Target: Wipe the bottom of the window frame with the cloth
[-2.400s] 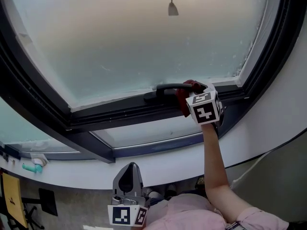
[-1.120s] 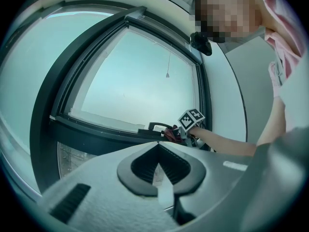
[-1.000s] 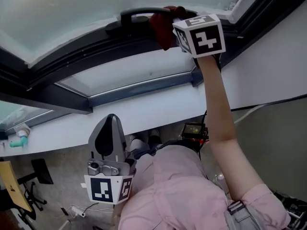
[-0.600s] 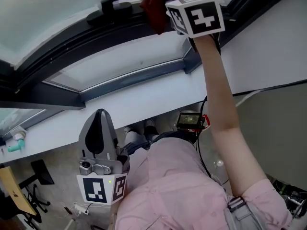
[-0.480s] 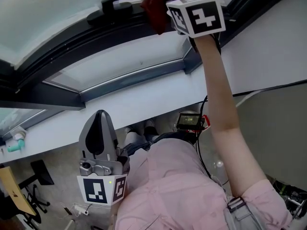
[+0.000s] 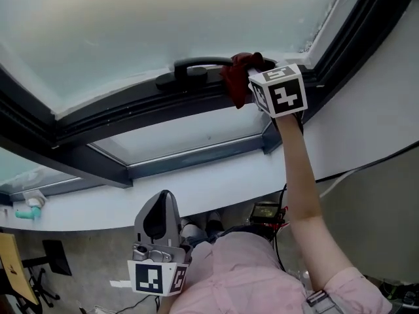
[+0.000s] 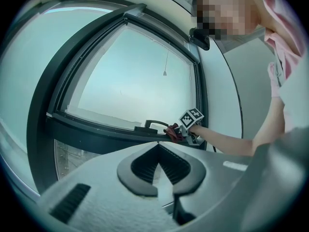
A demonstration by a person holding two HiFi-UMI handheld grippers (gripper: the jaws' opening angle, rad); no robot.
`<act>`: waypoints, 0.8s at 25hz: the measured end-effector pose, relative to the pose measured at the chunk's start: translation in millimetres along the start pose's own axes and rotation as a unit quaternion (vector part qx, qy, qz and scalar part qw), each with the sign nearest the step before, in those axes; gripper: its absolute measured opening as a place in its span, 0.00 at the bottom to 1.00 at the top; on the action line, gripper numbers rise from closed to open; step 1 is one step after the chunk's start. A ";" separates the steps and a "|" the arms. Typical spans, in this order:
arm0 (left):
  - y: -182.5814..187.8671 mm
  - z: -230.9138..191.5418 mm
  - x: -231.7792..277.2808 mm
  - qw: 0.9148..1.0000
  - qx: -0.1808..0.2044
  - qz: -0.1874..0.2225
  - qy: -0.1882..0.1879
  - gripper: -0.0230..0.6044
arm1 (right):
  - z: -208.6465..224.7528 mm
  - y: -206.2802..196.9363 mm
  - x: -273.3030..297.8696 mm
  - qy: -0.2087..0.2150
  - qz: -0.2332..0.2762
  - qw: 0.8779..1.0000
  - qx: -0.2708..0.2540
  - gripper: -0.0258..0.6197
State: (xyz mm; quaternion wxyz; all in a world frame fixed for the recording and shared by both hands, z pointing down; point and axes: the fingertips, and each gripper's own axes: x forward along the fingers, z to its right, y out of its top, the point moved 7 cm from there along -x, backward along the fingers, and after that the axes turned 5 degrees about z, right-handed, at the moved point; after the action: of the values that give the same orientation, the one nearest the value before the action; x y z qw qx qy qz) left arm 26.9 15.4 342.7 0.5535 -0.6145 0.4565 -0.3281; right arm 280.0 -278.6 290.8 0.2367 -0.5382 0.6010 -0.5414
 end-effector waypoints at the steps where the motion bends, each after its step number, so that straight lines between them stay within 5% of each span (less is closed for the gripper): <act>1: 0.7 0.3 0.3 1.000 0.001 0.001 -0.001 0.03 | 1.0 -0.3 -0.1 -0.001 -0.001 1.000 0.000 0.14; 20: 4.3 2.4 1.6 1.000 0.007 0.006 -0.004 0.03 | 27.6 -13.0 -6.0 -0.021 -0.007 1.000 0.018 0.14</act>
State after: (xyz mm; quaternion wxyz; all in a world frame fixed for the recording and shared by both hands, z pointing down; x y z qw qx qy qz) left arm 28.9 15.0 337.9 0.5614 -0.6091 0.4558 -0.3257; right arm 310.9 -282.0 292.4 0.2555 -0.5497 0.5817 -0.5425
